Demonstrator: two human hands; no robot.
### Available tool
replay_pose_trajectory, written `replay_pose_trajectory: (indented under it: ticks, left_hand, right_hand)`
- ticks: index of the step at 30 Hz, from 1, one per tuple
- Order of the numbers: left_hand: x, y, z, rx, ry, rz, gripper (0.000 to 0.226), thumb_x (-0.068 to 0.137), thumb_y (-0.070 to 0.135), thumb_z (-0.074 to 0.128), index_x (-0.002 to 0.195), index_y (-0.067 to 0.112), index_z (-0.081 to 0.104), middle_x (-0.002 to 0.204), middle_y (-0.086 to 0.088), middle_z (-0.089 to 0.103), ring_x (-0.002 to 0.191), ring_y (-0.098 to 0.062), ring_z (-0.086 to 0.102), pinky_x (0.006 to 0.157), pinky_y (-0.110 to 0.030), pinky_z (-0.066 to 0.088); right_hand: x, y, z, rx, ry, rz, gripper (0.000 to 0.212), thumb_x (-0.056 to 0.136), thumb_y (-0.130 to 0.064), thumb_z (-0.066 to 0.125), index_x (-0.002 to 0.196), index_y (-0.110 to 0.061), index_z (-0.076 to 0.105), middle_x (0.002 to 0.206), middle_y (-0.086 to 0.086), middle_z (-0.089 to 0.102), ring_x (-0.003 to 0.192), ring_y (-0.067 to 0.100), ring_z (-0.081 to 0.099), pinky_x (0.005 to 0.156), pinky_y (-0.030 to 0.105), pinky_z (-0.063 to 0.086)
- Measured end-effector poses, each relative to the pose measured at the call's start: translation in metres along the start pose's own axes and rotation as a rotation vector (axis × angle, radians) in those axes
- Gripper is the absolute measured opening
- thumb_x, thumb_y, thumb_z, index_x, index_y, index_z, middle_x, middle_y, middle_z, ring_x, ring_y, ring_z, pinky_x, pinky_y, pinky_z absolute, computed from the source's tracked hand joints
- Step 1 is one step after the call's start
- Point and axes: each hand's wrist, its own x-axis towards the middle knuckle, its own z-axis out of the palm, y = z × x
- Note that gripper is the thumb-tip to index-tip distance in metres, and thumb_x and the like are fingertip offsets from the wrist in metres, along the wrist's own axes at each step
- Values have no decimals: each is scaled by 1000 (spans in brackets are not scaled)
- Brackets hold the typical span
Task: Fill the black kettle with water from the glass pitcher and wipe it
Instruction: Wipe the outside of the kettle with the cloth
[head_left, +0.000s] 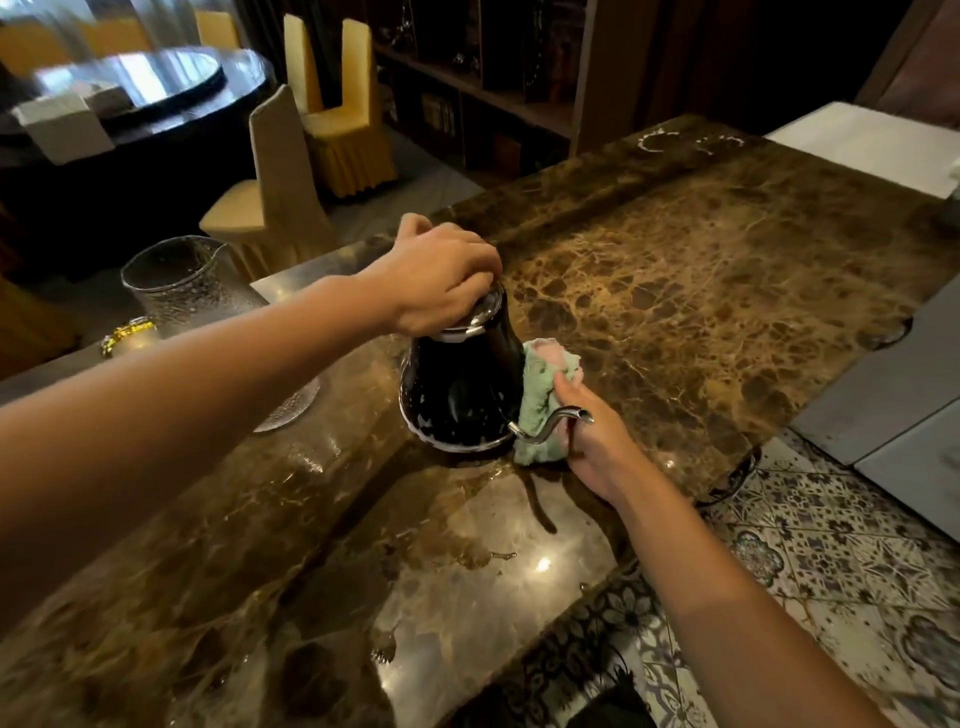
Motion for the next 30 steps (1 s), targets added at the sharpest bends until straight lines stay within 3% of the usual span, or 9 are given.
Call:
replay_pose_trajectory:
  ticks: [2, 4, 9, 12, 16, 18, 22, 26, 30]
  left_hand:
    - [0, -4, 3, -161, -35, 50, 36, 101, 20, 37, 122, 20, 67, 128, 1, 63, 122, -16, 52, 106, -37, 33]
    - [-2, -5, 9, -299, 7, 26, 37, 102, 16, 37, 122, 21, 68, 125, 3, 64, 117, -11, 54, 100, -29, 39]
    - [-6, -2, 17, -354, 146, -27, 38, 103, 16, 35, 119, 19, 69, 123, 2, 67, 116, -12, 57, 96, -28, 40]
    - [-6, 3, 22, -357, 182, -75, 38, 102, 18, 34, 117, 20, 69, 121, 1, 68, 114, -14, 59, 95, -28, 44]
    - [-9, 16, 30, -335, 284, -162, 38, 101, 20, 34, 116, 21, 68, 112, 0, 70, 98, -13, 63, 79, -26, 45]
    - [-11, 22, 34, -306, 335, -198, 37, 99, 21, 34, 115, 21, 68, 108, 0, 70, 89, -12, 60, 74, -28, 44]
    - [-14, 31, 37, -302, 394, -276, 38, 98, 24, 34, 116, 21, 67, 107, -1, 71, 92, -18, 63, 82, -38, 53]
    - [-13, 40, 39, -274, 431, -379, 37, 99, 25, 34, 117, 21, 65, 110, -1, 70, 99, -24, 65, 80, -38, 49]
    - [-15, 48, 41, -277, 466, -419, 36, 101, 22, 33, 119, 20, 64, 116, -1, 68, 103, -24, 63, 77, -34, 39]
  right_hand:
    - [-14, 11, 0, 254, 58, 54, 49, 99, -32, 43, 142, -10, 49, 136, 15, 60, 120, 27, 60, 107, 43, 42]
    - [-29, 23, 1, 459, 49, 85, 52, 101, -38, 38, 145, -11, 47, 145, 16, 53, 132, 30, 50, 115, 47, 32]
    - [-65, 35, 16, 716, 74, 60, 47, 93, -34, 49, 129, -9, 65, 135, 15, 63, 124, 34, 59, 109, 48, 37]
    - [-81, 24, 23, 733, 105, 2, 42, 85, -32, 56, 114, -8, 75, 127, 17, 68, 119, 35, 63, 100, 48, 43]
    - [-76, -9, 24, 699, 130, -64, 45, 100, -36, 41, 126, -7, 65, 131, 16, 64, 127, 30, 55, 114, 48, 33]
    - [-70, -29, 21, 661, 148, -100, 43, 102, -37, 39, 120, -8, 64, 119, 13, 66, 114, 28, 60, 116, 46, 31]
    - [-75, -77, 17, 593, 174, -188, 35, 100, -39, 43, 104, -16, 69, 103, 12, 70, 102, 27, 61, 106, 44, 41]
    - [-106, -117, 2, 548, 242, -397, 41, 101, -38, 39, 127, -18, 63, 119, 15, 71, 109, 32, 68, 98, 50, 50]
    - [-143, -140, -19, 457, 243, -602, 49, 103, -43, 36, 142, -18, 51, 141, 14, 58, 122, 34, 62, 96, 55, 51]
